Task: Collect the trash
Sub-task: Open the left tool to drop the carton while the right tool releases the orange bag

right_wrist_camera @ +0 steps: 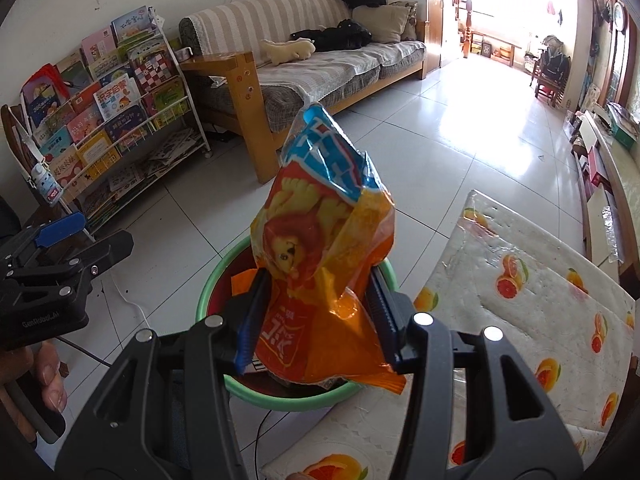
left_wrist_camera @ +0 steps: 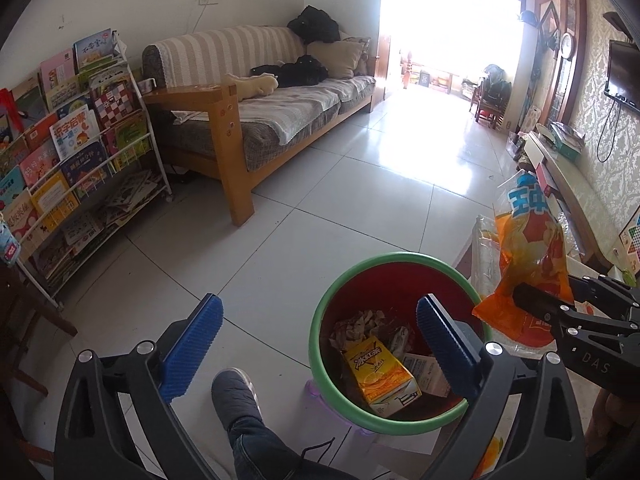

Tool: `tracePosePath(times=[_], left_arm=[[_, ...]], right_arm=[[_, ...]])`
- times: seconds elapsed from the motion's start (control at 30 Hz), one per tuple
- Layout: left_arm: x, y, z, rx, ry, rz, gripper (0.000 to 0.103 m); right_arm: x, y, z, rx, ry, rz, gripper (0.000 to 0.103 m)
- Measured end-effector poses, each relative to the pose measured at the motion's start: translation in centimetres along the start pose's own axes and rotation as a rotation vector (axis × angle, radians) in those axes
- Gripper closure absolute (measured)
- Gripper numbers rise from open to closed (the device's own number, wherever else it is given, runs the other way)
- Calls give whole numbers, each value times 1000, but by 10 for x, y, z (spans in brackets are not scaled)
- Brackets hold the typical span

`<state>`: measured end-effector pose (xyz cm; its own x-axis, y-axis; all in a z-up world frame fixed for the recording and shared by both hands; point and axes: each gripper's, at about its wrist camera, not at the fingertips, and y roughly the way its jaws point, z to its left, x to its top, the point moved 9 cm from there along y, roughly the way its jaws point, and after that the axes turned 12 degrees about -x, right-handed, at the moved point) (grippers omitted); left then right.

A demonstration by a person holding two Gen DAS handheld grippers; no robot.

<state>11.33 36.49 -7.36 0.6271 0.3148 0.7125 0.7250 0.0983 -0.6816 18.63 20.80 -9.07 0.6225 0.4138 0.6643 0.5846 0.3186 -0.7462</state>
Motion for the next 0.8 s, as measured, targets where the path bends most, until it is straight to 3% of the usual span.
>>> tracePosePath(times=[0.23,0.53,0.6,0.7,0.73,0.8], left_arm=[[0,2,19,9,-31,-6,9],[-1,6,22,10,-40,-5,9],[-1,6,22,11,-35,-3,9],[-1,6,21,9,-38,-4,9],[-1,6,21,11,-37,-3,9],[-1,6,21,11,-38,-4,9]], right_arm=[[5,17,24,27,-29,17,55],[4,26,26,24,-38,33,52],[4,27,26,25,-34,36,48],[3,29,27,34,-31,52,31],[2,28,27,31,-30,50,21],[2,26,27,29,-31,42,16]])
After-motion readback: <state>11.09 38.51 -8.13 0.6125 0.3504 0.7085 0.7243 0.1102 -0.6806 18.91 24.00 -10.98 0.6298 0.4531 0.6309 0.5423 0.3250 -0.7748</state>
